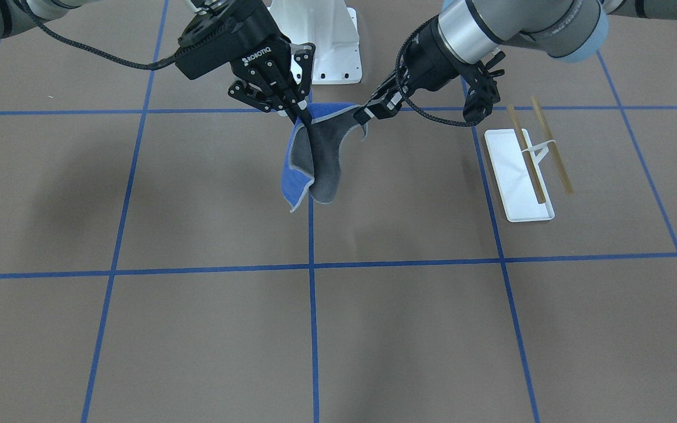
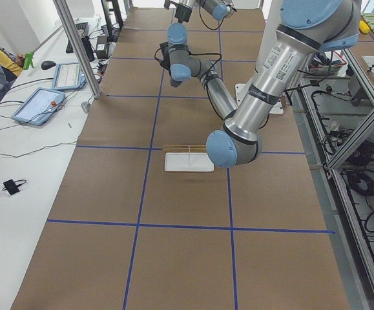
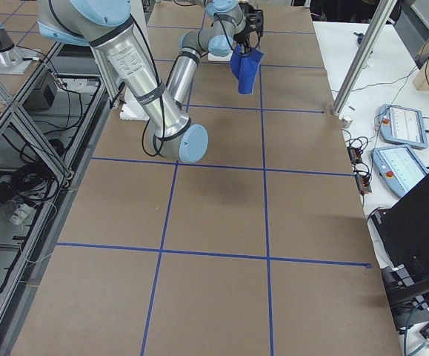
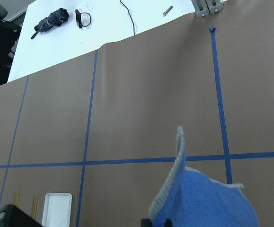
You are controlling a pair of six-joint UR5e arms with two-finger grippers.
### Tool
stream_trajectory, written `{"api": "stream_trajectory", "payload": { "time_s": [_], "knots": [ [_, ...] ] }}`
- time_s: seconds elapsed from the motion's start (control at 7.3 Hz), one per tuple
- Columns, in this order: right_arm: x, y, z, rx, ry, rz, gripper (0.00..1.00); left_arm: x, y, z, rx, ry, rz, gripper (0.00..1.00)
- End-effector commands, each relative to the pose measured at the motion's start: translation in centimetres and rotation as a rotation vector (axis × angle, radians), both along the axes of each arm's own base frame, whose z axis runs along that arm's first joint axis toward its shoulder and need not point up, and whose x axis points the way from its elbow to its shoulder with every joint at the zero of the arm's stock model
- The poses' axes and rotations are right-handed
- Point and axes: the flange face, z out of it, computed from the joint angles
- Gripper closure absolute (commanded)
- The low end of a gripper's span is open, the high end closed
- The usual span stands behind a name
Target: Hang towel on rack
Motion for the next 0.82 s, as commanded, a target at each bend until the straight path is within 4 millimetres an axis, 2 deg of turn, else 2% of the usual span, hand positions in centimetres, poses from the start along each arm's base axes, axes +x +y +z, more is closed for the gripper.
{"api": "stream_trajectory", "payload": {
  "time_s": [0.0, 0.14, 0.27, 0.41, 0.55, 0.68],
  "knots": [
    [0.5, 0.0, 0.6, 0.005, 0.008, 0.035, 0.00, -0.1, 0.1, -0.1, 0.009, 0.007, 0.000, 1.00],
    [0.9, 0.1, 0.4, 0.007, 0.004, 0.037, 0.00, -0.1, 0.1, 0.0, 0.024, 0.007, 0.002, 1.00],
    [1.7, 0.5, 1.3, 0.005, 0.007, 0.037, 0.00, -0.4, 0.0, 0.0, 0.040, 0.006, -0.001, 1.00],
    [3.6, 0.9, 3.1, 0.003, 0.017, 0.039, 0.00, -1.8, 0.2, 0.6, 0.128, 0.002, -0.007, 1.00],
    [5.3, 0.7, 4.3, -0.005, 0.018, 0.038, 0.00, -4.2, 0.9, 1.7, 0.332, -0.017, -0.011, 1.00],
    [6.2, 0.2, 4.7, -0.015, 0.019, 0.033, 0.00, -6.3, 0.8, 3.8, 0.510, -0.058, -0.012, 1.00]
  ]
}}
